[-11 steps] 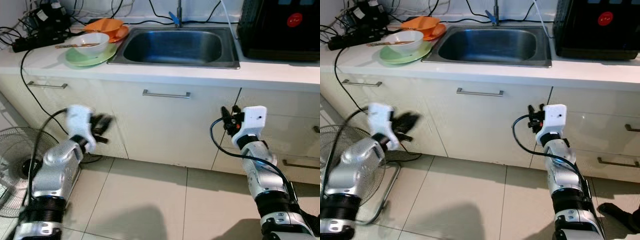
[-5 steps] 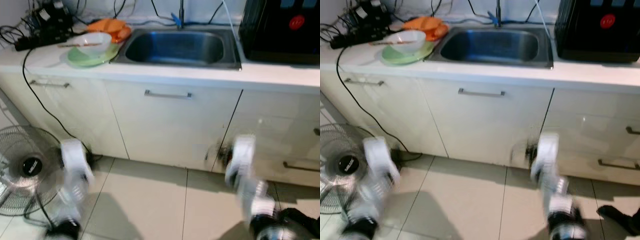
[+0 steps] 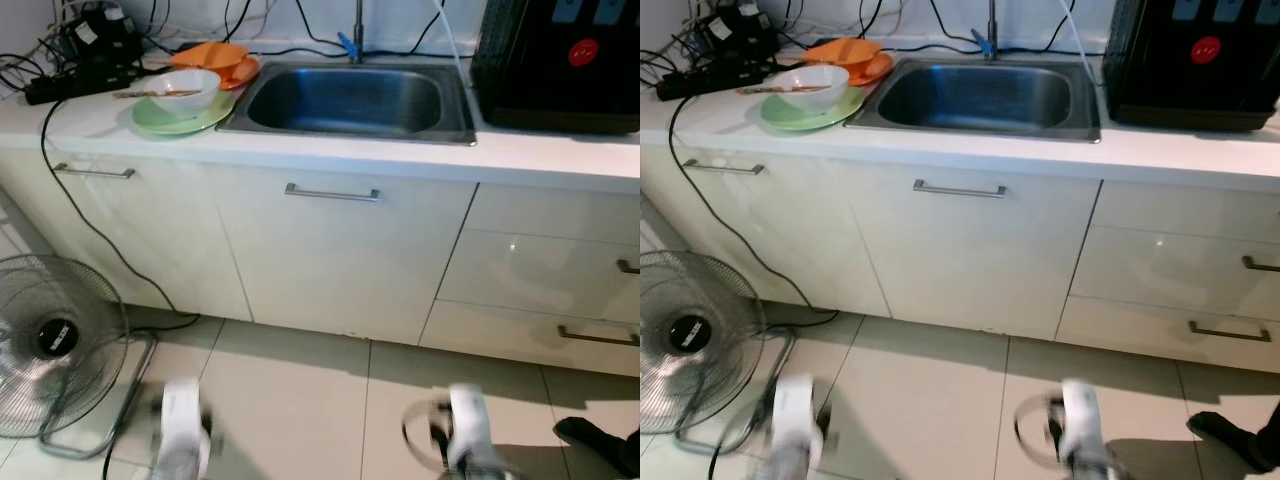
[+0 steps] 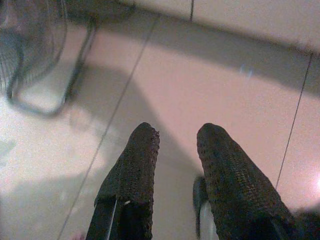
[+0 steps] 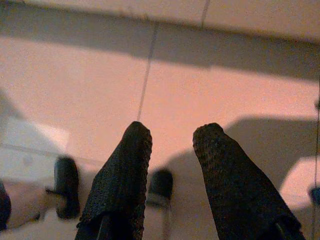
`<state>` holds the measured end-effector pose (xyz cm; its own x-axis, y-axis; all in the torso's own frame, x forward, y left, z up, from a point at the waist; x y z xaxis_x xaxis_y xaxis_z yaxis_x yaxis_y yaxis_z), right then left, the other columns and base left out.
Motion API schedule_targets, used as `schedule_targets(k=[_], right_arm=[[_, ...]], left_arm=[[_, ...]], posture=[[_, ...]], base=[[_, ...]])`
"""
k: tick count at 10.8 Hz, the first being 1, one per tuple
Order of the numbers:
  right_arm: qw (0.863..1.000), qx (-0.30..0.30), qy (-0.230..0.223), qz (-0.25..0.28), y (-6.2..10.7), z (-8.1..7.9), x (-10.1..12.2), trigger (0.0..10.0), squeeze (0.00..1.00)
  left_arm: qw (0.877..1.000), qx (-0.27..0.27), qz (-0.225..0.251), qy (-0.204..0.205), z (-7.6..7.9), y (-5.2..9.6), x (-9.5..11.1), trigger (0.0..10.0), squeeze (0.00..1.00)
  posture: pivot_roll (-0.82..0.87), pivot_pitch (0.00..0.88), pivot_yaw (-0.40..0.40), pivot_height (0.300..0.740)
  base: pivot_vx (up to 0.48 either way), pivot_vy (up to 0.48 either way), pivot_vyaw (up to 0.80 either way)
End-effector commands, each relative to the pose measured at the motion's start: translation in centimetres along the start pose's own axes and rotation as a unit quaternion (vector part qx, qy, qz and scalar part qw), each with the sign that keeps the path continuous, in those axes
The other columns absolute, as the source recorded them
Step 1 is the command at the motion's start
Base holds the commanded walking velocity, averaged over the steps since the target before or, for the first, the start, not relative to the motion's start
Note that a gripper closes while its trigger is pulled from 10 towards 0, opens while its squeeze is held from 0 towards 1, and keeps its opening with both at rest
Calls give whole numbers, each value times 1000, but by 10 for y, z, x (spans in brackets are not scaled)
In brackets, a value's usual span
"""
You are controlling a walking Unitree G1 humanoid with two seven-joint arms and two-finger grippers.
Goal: Kitchen organization
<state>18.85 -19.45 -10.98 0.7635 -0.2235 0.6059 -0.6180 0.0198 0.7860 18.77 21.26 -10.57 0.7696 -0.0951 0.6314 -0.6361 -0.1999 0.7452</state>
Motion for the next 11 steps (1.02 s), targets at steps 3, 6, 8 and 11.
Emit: schedule_targets(k=[3, 6, 8, 11], right_arm=[[1000, -4, -4, 0, -1, 2, 4, 10000, 0], [1000, -6, -5, 4, -2, 2, 9, 10000, 0], [1000, -5, -11, 4, -2, 0, 8, 10000, 0], [1000, -7, -16, 0, -2, 1, 4, 10000, 0]], left_arm=[[1000, 4, -7, 6, -7, 1, -5, 10000, 0], [1000, -2, 5, 8, -4, -2, 3, 10000, 0], [1000, -4, 8, 1, -4, -2, 4, 10000, 0], [1000, -4, 8, -2, -5, -1, 3, 10000, 0]], posture=[[-4, 0, 60, 740], [1, 0, 62, 740], [-1, 0, 71, 740], [2, 0, 71, 740]], base=[[0, 0, 0], [0, 0, 0], [0, 0, 0], [0, 0, 0]])
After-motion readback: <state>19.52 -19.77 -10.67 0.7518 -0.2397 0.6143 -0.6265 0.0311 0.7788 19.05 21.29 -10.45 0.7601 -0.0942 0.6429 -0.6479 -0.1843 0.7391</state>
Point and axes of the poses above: a point about 5 cm out from each wrist's last joint towards the gripper, its own y axis pointing back from the gripper into the wrist, its own x axis along the axis of the wrist's last joint, z = x × y, the point moved 3 cm from there along -y, pointing out of the wrist towards the gripper, and after that the axes turned 13 degrees about -y, right-handed, at the moved point
